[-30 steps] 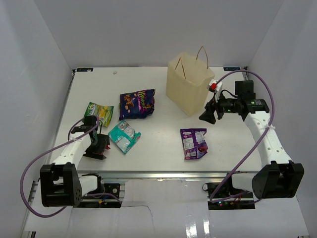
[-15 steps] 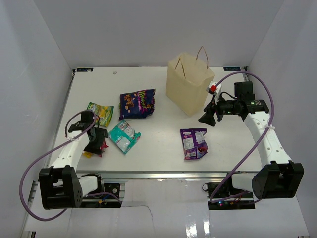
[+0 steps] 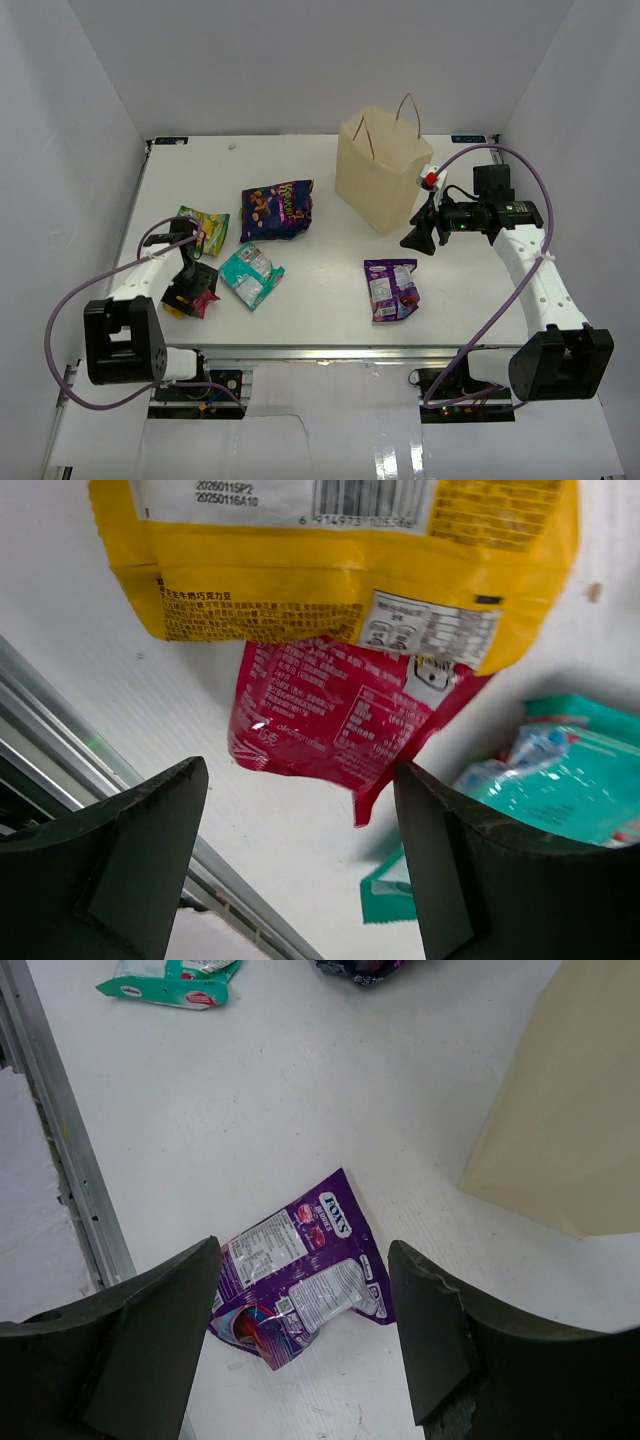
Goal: Place the snacks into the paper bag
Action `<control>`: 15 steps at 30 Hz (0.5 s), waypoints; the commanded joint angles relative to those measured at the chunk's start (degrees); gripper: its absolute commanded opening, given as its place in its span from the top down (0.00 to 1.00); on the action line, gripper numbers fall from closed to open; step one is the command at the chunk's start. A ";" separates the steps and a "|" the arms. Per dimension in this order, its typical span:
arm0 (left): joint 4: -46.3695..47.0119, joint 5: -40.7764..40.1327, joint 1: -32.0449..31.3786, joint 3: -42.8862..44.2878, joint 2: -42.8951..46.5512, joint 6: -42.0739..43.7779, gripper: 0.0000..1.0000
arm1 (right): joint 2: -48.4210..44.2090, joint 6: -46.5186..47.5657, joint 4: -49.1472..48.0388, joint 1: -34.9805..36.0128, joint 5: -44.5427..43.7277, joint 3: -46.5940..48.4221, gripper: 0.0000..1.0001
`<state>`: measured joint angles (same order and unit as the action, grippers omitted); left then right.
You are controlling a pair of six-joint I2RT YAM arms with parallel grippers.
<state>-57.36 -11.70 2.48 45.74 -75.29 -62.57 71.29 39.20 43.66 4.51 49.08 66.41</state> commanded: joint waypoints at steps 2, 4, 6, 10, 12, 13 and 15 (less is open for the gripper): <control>-0.39 -4.11 0.24 2.78 -3.98 3.67 0.16 | -1.50 0.00 0.02 -0.03 2.51 -0.41 0.26; 0.49 -3.86 0.24 4.01 -5.91 5.25 0.17 | -1.68 -0.18 0.02 -0.03 3.12 -0.58 0.26; 1.72 -2.98 0.24 4.71 -8.54 7.44 0.18 | -1.85 -0.44 0.02 -0.03 3.39 -0.76 0.26; 3.48 -1.48 0.24 5.33 -11.63 10.35 0.20 | -2.29 -0.88 -0.33 -0.03 4.09 -1.46 0.26; 4.36 -0.87 0.24 4.98 -12.16 11.14 0.26 | -2.47 -0.97 -0.15 -0.03 4.36 -1.55 0.26; 4.80 -0.52 0.24 4.72 -12.34 11.76 0.28 | -2.47 -0.88 -0.07 -0.03 4.44 -1.55 0.26; 6.12 0.45 0.24 3.66 -12.17 12.47 0.38 | -2.56 -0.71 0.37 -0.03 4.80 -1.55 0.26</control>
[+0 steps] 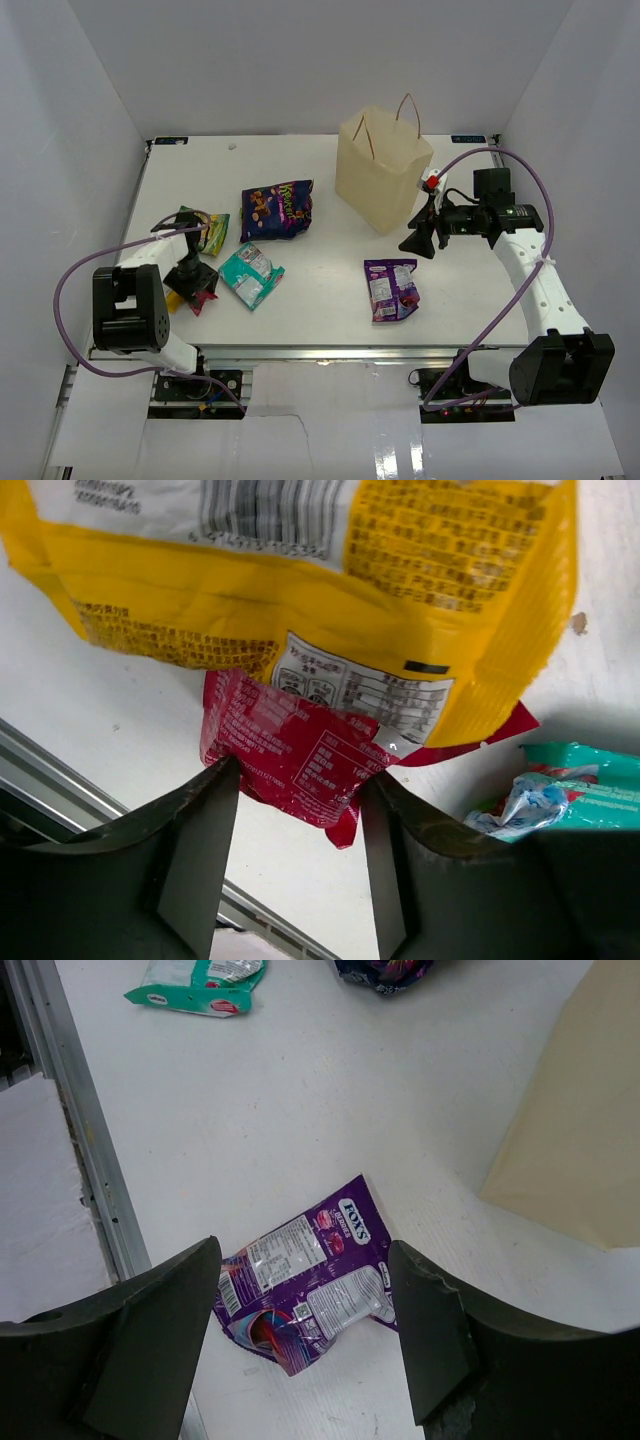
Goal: Place the snacks into the paper bag
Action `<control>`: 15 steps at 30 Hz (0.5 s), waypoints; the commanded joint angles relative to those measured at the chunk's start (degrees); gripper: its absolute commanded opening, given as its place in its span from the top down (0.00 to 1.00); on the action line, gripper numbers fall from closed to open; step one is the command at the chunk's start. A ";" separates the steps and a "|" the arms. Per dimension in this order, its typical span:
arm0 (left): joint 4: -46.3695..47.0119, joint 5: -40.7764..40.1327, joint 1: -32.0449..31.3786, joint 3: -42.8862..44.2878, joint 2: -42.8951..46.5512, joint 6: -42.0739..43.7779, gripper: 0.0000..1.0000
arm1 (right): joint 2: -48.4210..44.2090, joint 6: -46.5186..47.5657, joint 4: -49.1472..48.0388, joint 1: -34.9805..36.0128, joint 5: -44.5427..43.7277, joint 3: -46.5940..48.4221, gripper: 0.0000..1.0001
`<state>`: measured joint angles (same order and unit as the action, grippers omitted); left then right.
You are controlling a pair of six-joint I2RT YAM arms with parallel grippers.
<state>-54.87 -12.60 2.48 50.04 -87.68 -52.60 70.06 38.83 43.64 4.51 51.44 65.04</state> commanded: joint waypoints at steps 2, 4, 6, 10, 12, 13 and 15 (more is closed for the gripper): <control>4.77 2.31 0.24 -1.43 0.31 3.11 0.48 | -1.33 0.19 1.01 -0.03 3.14 0.09 0.26; 5.39 3.19 0.24 -1.79 0.67 3.90 0.53 | -1.33 1.42 2.41 -0.03 4.36 0.44 0.26; 5.91 5.47 0.24 -1.97 1.28 5.13 0.64 | -1.33 2.82 4.08 0.06 5.94 1.23 0.26; 9.25 11.44 0.16 -3.46 5.40 8.82 0.79 | -1.42 8.36 9.97 0.32 9.37 1.67 0.26; 10.13 17.12 -0.19 -3.90 8.92 10.58 0.83 | -1.42 9.51 11.64 1.02 11.39 1.67 0.26; 11.35 19.08 -0.46 -4.07 10.23 11.46 0.84 | -1.42 9.86 12.43 1.46 11.92 1.50 0.26; 12.77 22.69 -1.07 -4.51 14.71 13.39 0.86 | -1.42 9.69 12.61 3.48 12.63 1.06 0.27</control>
<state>-46.70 1.13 2.17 45.80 -79.26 -43.20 69.95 45.82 52.66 5.93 59.33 64.99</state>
